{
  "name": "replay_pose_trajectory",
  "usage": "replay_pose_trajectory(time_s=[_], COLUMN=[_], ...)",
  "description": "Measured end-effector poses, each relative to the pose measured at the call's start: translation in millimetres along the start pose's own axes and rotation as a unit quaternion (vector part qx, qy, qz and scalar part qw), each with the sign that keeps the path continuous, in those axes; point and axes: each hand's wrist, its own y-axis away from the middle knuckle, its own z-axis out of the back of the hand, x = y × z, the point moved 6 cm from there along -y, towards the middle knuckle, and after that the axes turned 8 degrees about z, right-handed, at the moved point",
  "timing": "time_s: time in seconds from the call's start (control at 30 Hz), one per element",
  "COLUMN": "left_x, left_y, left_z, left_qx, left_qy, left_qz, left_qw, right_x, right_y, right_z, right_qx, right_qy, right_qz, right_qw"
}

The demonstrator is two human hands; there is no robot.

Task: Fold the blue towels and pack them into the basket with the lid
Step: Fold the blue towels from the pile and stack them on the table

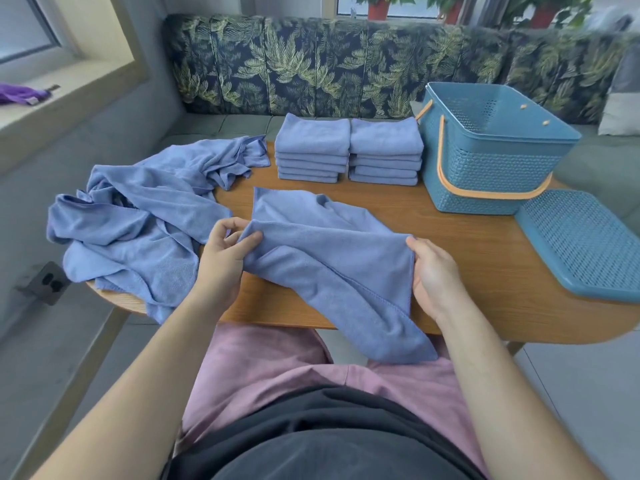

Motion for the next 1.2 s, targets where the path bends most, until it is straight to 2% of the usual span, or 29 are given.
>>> replay_pose_trajectory(time_s=[0.1, 0.23, 0.37, 0.57, 0.8, 0.93, 1.0, 1.13, 1.2], left_x=[0.6, 4.7, 0.8, -57.2, -167.8, -214.3, -226.5, -240.0, -245.2], left_y=[-1.4, -4.0, 0.0, -1.2, -25.9, -33.7, -35.4, -32.9, -30.7], left_z=[0.6, 4.5, 4.7, -7.8, -52.9, -73.8, -74.2, -67.0, -71.9], left_qx=[0.025, 0.016, -0.029, -0.027, 0.062, 0.106, 0.091, 0.006, 0.026], left_qy=[0.08, 0.137, 0.092, 0.069, 0.021, 0.035, 0.03, 0.061, 0.073], left_qz=[0.044, 0.071, 0.055, -0.017, -0.057, -0.059, -0.057, -0.074, -0.074], left_qw=[0.996, 0.988, 0.994, 0.997, 0.996, 0.992, 0.994, 0.995, 0.994], right_x=[8.0, 16.7, 29.0, 83.8, 209.6, 256.4, 271.3, 287.4, 290.6], right_y=[1.9, 3.1, 11.3, 8.2, -18.7, -24.3, -23.2, -15.8, -10.4], right_z=[-0.2, 1.5, -5.8, -17.2, -41.8, -55.2, -59.7, -63.3, -63.0], right_qx=[-0.007, -0.008, 0.063, 0.08, 0.075, 0.099, 0.115, 0.142, 0.151], right_qy=[0.011, 0.044, 0.105, 0.103, 0.181, 0.159, 0.149, 0.11, 0.098], right_qz=[0.028, 0.075, 0.091, 0.124, 0.237, 0.238, 0.236, 0.23, 0.233], right_qw=[1.0, 0.996, 0.988, 0.984, 0.952, 0.953, 0.953, 0.956, 0.956])
